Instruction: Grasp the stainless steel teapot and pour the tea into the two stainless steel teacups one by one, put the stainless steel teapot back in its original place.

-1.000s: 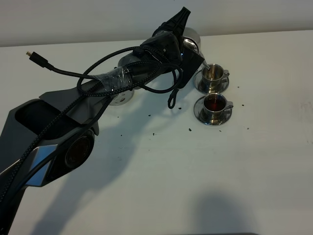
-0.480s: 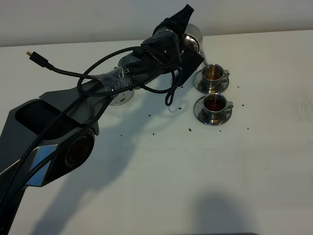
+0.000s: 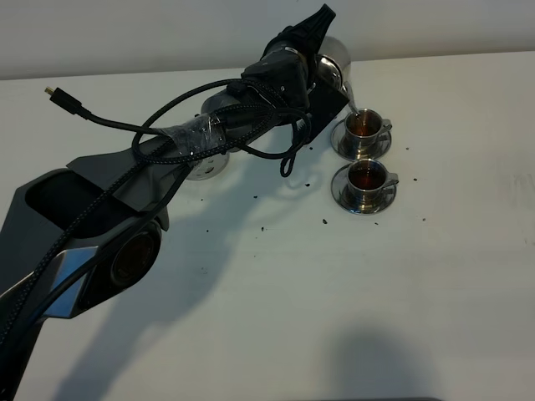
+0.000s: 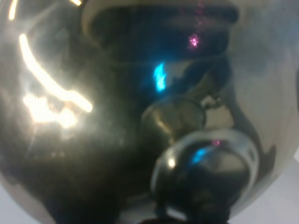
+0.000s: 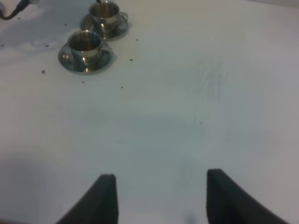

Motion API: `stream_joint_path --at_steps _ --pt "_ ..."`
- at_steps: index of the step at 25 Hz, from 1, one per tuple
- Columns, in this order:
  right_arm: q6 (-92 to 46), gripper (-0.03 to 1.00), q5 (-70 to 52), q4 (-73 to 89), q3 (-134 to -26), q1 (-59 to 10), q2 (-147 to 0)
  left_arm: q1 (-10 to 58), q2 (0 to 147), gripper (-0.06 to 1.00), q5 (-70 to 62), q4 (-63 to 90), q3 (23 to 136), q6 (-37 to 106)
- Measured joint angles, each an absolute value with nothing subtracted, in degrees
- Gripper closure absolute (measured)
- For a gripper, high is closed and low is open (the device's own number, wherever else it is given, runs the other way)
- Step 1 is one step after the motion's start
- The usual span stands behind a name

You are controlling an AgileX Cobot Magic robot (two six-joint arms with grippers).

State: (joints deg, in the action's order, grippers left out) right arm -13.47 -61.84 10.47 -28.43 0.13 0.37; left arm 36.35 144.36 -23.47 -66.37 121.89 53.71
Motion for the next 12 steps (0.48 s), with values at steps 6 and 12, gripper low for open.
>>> stream_joint_path --at_steps 6,12 --pt "-13.47 0.55 -61.84 10.47 -28.43 0.13 0.37 36.35 144.36 0.73 -22.61 -68.16 121.89 53.71" --pt "-13.52 0.55 -61.84 10.47 -28.43 0.13 0.37 36.35 144.36 0.73 -22.61 -69.46 121.89 53.71"
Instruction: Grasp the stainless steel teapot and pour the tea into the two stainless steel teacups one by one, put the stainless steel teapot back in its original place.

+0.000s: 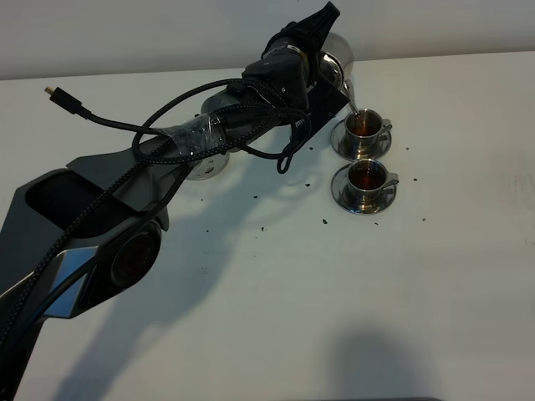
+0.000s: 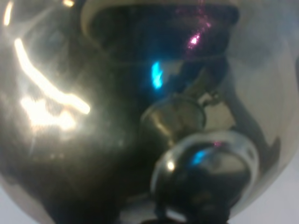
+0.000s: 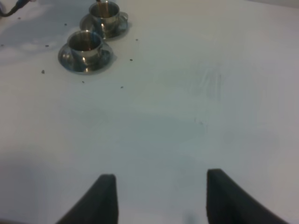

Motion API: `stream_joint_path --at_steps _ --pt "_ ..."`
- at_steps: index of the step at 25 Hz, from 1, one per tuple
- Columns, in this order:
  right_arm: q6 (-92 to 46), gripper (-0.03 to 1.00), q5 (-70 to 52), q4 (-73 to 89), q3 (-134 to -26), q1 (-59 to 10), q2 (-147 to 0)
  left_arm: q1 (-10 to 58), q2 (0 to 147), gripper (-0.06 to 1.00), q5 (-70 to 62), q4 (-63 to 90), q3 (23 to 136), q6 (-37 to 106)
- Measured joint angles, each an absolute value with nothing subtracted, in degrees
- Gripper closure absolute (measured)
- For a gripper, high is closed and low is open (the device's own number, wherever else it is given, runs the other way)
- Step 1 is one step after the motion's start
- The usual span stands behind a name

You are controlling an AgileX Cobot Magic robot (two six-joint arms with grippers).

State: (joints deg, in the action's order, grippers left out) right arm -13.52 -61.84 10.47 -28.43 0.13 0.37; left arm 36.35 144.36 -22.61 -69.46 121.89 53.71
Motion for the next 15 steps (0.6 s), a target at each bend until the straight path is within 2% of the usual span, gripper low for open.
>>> stream_joint_path --at_steps 15 --pt "-13.48 0.55 -61.84 10.47 -28.43 0.13 0.37 36.14 144.36 0.73 -22.21 -71.59 121.89 53.58"
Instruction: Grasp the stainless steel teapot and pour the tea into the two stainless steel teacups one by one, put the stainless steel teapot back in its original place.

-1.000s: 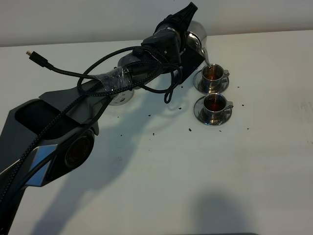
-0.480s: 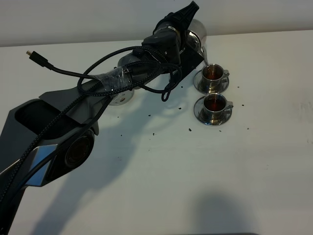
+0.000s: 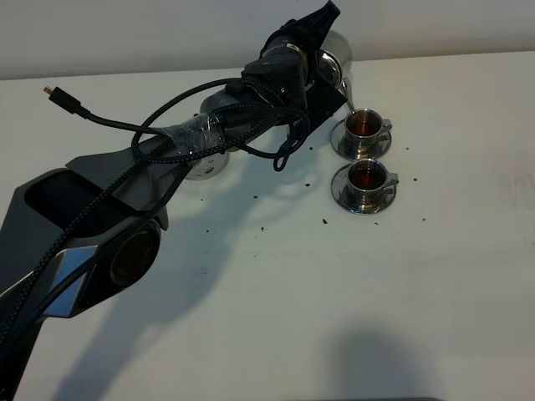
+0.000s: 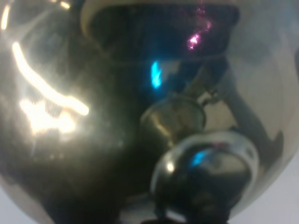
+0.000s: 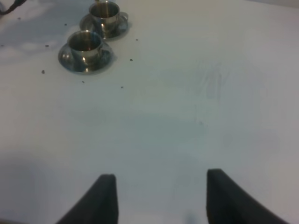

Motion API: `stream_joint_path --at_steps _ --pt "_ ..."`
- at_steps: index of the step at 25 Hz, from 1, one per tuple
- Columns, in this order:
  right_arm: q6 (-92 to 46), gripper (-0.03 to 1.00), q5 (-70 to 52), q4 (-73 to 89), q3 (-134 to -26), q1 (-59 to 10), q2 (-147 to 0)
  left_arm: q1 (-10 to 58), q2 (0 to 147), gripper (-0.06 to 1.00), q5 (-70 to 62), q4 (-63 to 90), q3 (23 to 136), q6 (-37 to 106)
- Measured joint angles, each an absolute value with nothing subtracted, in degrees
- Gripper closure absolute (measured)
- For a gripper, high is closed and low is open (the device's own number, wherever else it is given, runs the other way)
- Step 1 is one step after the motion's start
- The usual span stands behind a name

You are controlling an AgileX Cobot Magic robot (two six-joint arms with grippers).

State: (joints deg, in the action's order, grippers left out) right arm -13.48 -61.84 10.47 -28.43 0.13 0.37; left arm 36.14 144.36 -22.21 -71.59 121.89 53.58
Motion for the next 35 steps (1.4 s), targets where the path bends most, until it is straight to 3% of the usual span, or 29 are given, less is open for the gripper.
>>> stream_joint_path --at_steps 35 --pt "-13.48 0.55 -61.84 10.47 -28.43 0.13 0.37 36.14 144.48 0.73 -21.29 -73.79 121.89 53.58"
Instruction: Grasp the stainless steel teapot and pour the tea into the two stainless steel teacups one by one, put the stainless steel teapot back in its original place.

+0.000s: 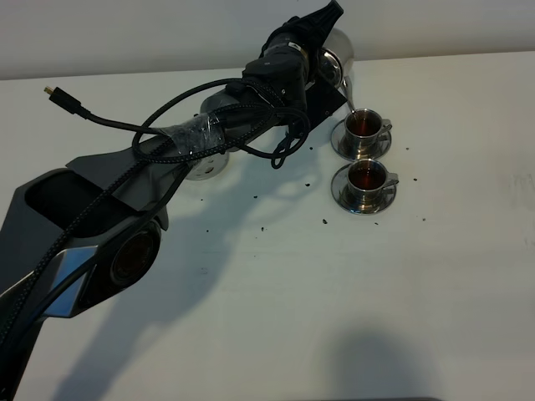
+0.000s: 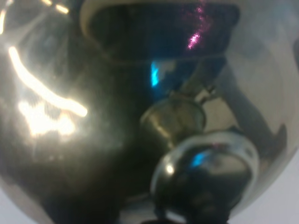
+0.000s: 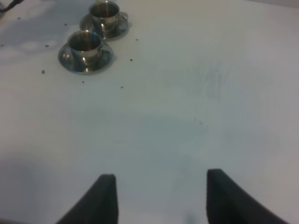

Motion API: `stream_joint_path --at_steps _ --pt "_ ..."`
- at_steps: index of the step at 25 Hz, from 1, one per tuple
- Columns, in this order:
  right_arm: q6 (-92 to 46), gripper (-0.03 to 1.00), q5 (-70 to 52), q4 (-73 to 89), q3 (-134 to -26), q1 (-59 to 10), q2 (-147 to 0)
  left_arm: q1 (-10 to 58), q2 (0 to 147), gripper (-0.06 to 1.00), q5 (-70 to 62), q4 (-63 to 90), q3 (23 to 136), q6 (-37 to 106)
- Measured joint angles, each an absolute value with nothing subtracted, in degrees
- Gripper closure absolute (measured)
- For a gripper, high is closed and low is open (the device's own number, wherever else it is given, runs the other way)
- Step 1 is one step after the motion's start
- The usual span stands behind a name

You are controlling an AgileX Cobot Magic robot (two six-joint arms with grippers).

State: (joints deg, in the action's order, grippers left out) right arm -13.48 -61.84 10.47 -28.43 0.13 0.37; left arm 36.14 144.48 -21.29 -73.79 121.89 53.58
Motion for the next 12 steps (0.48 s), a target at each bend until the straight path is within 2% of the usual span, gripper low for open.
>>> stream_joint_path --at_steps 12 --pt "-13.48 0.55 -61.84 10.47 -28.43 0.13 0.37 36.14 145.44 0.73 -24.77 -69.34 121.89 48.78"
